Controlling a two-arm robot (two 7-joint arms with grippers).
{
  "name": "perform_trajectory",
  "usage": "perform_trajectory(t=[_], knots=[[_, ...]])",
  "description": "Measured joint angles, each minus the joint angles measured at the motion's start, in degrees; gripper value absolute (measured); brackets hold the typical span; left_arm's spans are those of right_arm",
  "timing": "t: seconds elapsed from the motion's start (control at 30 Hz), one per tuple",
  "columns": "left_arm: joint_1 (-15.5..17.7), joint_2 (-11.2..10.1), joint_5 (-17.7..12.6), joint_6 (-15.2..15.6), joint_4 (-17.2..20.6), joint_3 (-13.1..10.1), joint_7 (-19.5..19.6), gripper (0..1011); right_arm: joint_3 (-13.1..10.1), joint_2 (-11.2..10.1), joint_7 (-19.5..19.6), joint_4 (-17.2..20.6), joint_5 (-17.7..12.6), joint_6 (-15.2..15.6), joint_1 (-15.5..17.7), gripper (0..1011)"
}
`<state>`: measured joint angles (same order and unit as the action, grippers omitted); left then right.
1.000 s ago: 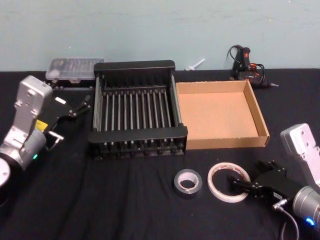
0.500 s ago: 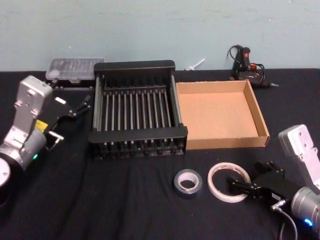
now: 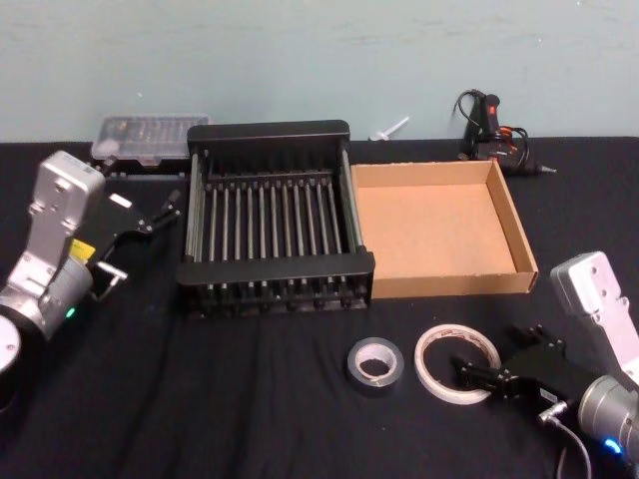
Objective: Pick up the white tape and place it into the black box , Pick up the silver tape and place it into the brown box.
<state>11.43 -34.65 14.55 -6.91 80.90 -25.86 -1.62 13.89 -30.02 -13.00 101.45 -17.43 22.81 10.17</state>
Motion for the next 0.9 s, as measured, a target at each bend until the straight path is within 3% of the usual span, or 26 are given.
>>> perform_trajectory(t=[0.67,0.9], knots=[[0.0,0.0,0.0,0.0,0.0,0.0,0.0,1001,-0.1,0.2,-0.1,-0.1,0.5,-0.1,0.0,1002],[0.0,0.0,0.0,0.0,0.0,0.0,0.0,1001,-0.1,0.2,-0.1,-0.1,0.5,-0.1,0.0,859]])
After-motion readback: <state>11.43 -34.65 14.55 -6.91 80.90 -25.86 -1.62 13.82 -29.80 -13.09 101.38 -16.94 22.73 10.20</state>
